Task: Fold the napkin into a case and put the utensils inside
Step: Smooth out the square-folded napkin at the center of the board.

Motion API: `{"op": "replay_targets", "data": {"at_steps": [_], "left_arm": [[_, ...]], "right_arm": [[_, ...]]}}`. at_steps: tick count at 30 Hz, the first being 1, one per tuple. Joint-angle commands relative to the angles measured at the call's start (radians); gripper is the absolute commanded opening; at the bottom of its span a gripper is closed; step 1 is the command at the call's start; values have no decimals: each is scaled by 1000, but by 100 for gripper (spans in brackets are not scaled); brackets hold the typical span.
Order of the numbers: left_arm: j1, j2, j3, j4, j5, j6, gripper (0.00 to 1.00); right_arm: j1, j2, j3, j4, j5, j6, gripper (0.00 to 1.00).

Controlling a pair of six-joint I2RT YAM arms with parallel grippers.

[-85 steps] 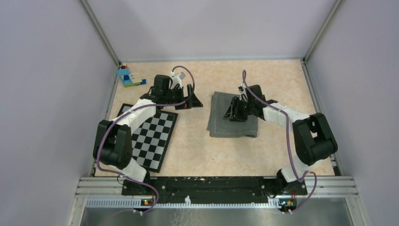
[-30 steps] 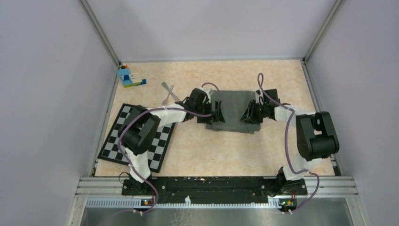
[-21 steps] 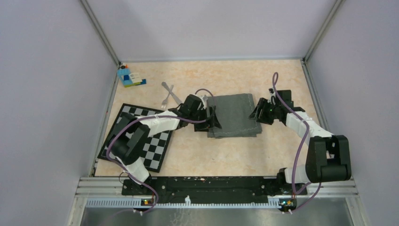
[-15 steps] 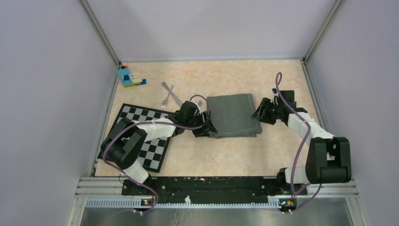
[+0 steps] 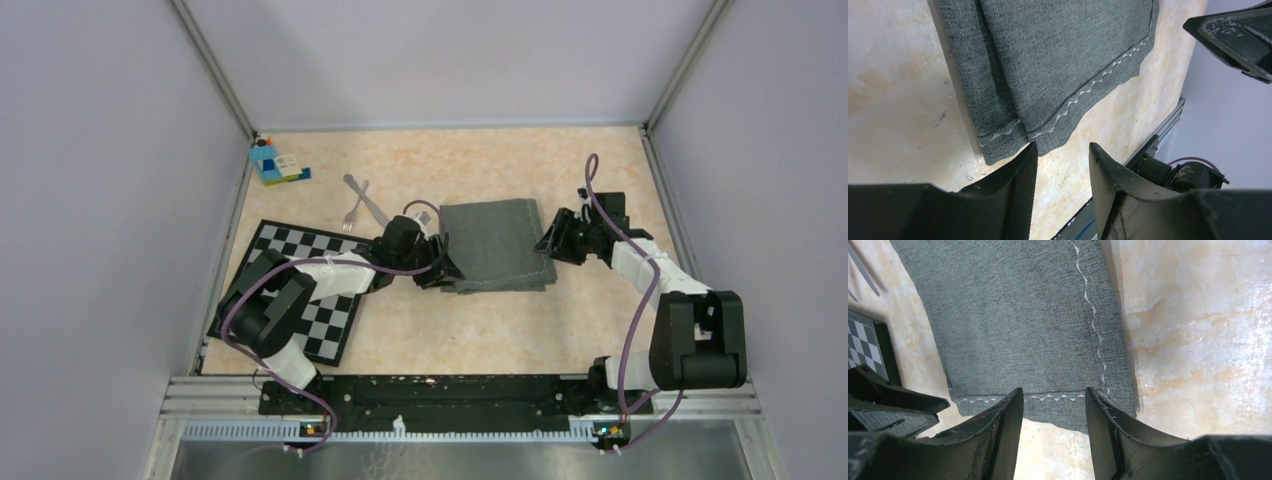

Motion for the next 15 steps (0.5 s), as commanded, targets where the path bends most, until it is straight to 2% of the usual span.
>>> {"op": "replay_targets", "data": {"at_steps": [1, 7, 15], "left_arm": [[-21, 14, -5, 41, -12, -16, 48], [-48, 35, -11, 34, -34, -28, 48], [-64, 58, -2, 18, -53, -35, 48]], "right_arm": [[0, -15, -3, 21, -9, -13, 48], [-3, -24, -11, 26, 13, -7, 48], [-32, -51, -49, 45, 34, 6, 56]]}}
